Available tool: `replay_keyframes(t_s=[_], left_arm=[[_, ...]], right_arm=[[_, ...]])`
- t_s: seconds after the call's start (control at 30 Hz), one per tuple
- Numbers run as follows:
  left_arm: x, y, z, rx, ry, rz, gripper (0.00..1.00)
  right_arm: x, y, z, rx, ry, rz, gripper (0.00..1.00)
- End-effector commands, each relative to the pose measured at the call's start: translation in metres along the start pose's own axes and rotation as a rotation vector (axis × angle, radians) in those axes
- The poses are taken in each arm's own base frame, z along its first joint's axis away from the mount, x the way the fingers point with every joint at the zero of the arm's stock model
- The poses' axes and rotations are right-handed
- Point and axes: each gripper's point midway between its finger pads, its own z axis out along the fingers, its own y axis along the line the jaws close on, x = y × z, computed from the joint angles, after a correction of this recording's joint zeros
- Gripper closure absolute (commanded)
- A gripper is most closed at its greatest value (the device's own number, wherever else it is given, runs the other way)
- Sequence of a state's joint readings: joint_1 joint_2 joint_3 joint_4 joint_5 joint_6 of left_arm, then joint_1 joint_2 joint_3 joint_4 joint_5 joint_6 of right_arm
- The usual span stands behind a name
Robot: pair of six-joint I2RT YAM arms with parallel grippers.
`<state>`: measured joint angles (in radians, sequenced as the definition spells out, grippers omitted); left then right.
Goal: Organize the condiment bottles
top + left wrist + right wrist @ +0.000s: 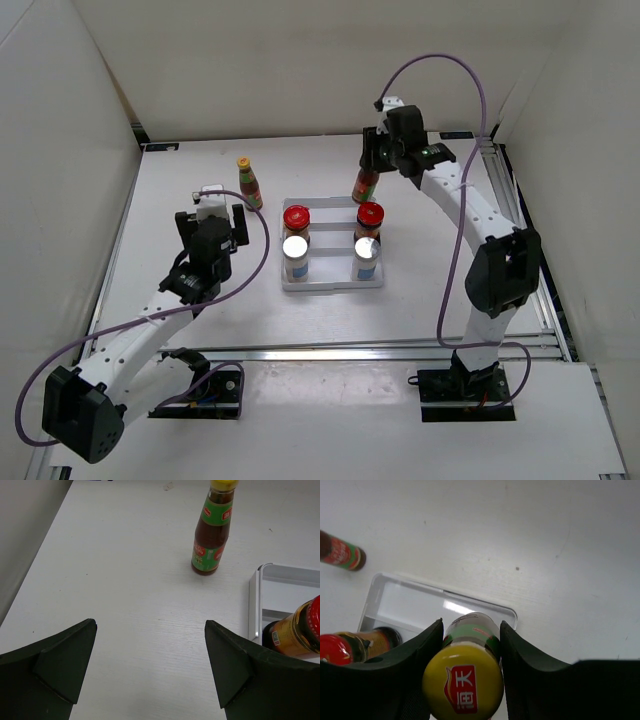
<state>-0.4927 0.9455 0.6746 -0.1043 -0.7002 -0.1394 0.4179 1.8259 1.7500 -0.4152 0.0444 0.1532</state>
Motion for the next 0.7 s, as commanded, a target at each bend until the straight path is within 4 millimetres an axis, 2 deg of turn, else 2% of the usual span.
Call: replay_keyframes(t_s=[0.0, 0.07, 0.23, 0.27, 0.33, 0.4, 0.5, 0.57, 0.67], left_arm=[[-0.020, 0.003, -0.001, -0.022, -0.037, -0.043, 0.00], [-0.018, 0.003, 0.000, -0.023, -0.030, -0.037, 0.00], [-0.018, 0.003, 0.000, -0.023, -0.030, -0.037, 0.00], [-0.018, 0.003, 0.000, -0.023, -0.030, -0.037, 0.00], [-0.018, 0.003, 0.000, -0.023, -0.030, -0.037, 0.00], [-0.018, 0.003, 0.000, -0.023, -0.030, -0.037, 0.00], [-0.018, 0.003, 0.000, -0.023, -0.030, -0.037, 0.00], [-0.020, 0.003, -0.001, -0.022, -0.037, -0.043, 0.00], [-0.020, 0.002, -0.001, -0.013, -0.036, -0.043, 0.00]], right_arm=[[-0.009, 0.017, -0.005, -0.070, -0.050, -0.011, 1.00], [0.011, 0.013, 0.001, -0.054, -0.006, 0.000, 1.00], [0.038, 0.007, 0.018, -0.036, 0.052, 0.002, 1.00], [0.036, 0.007, 0.019, -0.037, 0.043, 0.002, 1.00], [0.046, 0.005, 0.024, -0.034, 0.061, -0.006, 1.00], [0.046, 0.003, 0.026, -0.027, 0.049, -0.007, 0.97], [0.057, 0.000, 0.033, -0.015, 0.067, -0.007, 0.90], [0.062, -0.001, 0.036, -0.013, 0.079, -0.017, 0.90], [0.070, -0.004, 0.043, 0.021, 0.096, -0.025, 0.99]])
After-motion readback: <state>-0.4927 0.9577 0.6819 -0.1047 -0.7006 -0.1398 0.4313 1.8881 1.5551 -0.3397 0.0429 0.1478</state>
